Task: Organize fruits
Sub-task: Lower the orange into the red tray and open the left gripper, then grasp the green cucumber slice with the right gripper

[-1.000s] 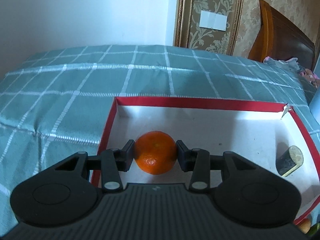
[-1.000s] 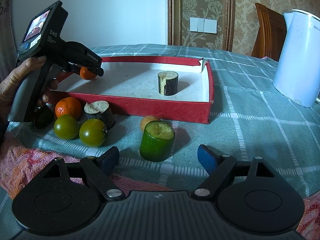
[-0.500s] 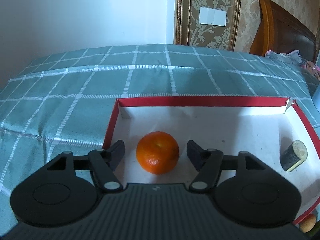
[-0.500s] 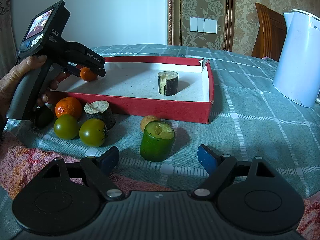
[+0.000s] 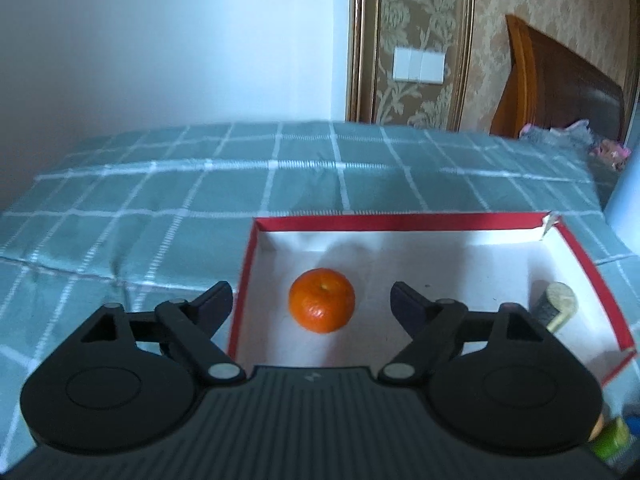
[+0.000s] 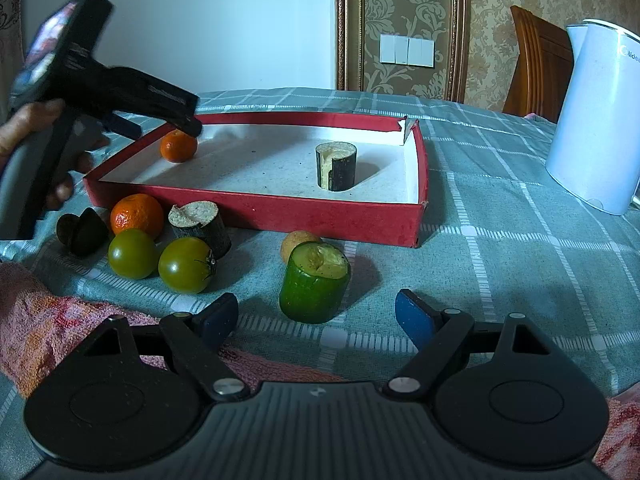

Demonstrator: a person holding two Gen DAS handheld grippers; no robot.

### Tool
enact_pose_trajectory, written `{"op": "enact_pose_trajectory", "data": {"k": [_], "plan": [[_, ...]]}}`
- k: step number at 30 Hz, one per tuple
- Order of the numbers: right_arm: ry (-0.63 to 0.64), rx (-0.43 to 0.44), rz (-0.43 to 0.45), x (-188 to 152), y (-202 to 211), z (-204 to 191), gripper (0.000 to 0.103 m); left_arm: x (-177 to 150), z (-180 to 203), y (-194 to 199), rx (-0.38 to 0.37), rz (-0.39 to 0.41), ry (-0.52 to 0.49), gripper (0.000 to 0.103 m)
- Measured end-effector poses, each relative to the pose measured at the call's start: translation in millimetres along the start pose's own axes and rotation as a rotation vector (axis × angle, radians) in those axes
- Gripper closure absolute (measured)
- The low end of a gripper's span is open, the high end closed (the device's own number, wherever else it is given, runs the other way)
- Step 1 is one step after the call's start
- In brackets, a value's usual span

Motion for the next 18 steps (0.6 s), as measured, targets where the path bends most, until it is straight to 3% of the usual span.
{"op": "enact_pose_trajectory", "data": {"k": [9, 15, 17, 18], "plan": [[-0.003, 0.003, 0.003, -0.1, -0.2, -1.6, 0.017, -42.3, -5.4, 98.5, -0.035, 0.126, -0.054, 0.007], [-0.011, -0.005, 0.019, 1.2, 2.1, 1.6, 0.017, -71.6, -2.4, 131.5, -0.07, 0.153, -0.07, 0.005], [-0.022, -0.006, 0.04, 2.8, 5.4, 4.7, 0.021, -80.7, -2.7, 136.2, -0.068, 0.149, -0.084, 0.005], [-0.023, 0.0, 0.045, 3.3, 6.6, 4.9, 0.029, -85.0, -2.3, 137.8, -0.067, 0.148, -0.093, 0.005]]}}
Point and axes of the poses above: each gripper's, at about its wrist camera, not at the fingertips, and y roughly against the way its jaws point, z to its right, x to its top, the point moved 5 cm from there along -y, roughly the way its jaws point, and after that the axes turned 9 degrees about z, right-handed, at the moved point
